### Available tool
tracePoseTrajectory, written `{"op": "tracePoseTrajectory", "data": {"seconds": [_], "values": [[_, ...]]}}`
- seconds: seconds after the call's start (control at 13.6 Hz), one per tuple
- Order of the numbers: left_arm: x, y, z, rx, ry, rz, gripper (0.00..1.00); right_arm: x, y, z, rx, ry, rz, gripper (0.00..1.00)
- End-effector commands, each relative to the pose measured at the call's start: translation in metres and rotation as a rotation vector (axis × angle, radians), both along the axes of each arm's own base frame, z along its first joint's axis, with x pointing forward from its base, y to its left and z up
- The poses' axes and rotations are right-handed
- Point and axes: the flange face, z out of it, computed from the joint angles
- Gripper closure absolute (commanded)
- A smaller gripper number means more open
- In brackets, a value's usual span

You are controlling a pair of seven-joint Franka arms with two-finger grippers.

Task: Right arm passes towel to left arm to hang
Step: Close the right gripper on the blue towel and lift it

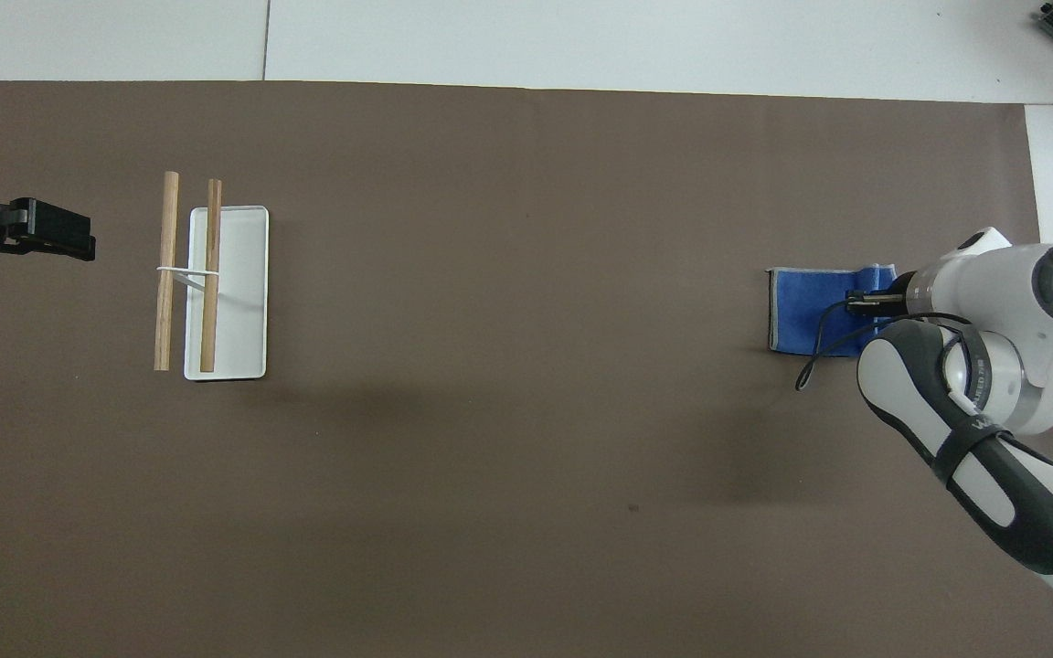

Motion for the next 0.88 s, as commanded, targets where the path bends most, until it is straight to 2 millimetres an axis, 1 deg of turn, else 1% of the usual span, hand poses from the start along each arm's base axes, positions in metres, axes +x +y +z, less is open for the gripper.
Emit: {"op": "tracePoseTrajectory", "data": {"seconds": [0.0,0.07,0.15,0.22,0.37,0.44,0.51,0.59,0.73,0.81], "values": [[-0.006,0.002,-0.001,-0.013,-0.01,0.005,0.0,0.001,0.006,0.017,0.008,-0.039,0.021,1.0],[-0.006,0.003,-0.001,-0.013,-0.01,0.005,0.0,0.002,0.014,0.02,0.012,-0.044,0.033,1.0],[-0.006,0.002,-0.001,-0.013,-0.01,0.005,0.0,0.003,0.015,0.026,0.011,-0.055,0.033,1.0],[-0.006,0.002,-0.002,-0.013,-0.009,0.005,0.0,0.003,0.017,0.036,0.008,-0.07,0.039,1.0],[-0.006,0.003,-0.002,-0.013,-0.007,0.006,0.0,0.002,0.021,0.065,0.003,-0.111,0.047,1.0],[-0.006,0.005,-0.002,-0.013,-0.007,0.009,0.0,0.002,0.032,0.079,0.004,-0.128,0.067,1.0],[-0.007,0.004,-0.005,-0.013,-0.003,0.008,0.0,0.0,0.04,0.088,0.005,-0.125,0.082,1.0],[-0.007,0.003,-0.006,-0.016,-0.002,0.008,0.0,-0.002,0.055,0.095,0.009,-0.118,0.107,1.0],[-0.008,-0.003,-0.005,-0.093,0.002,0.027,0.0,-0.005,0.088,0.113,0.014,-0.14,0.161,1.0],[-0.007,-0.005,-0.006,-0.128,0.002,0.053,0.0,-0.009,0.107,0.123,0.017,-0.138,0.192,1.0]]}}
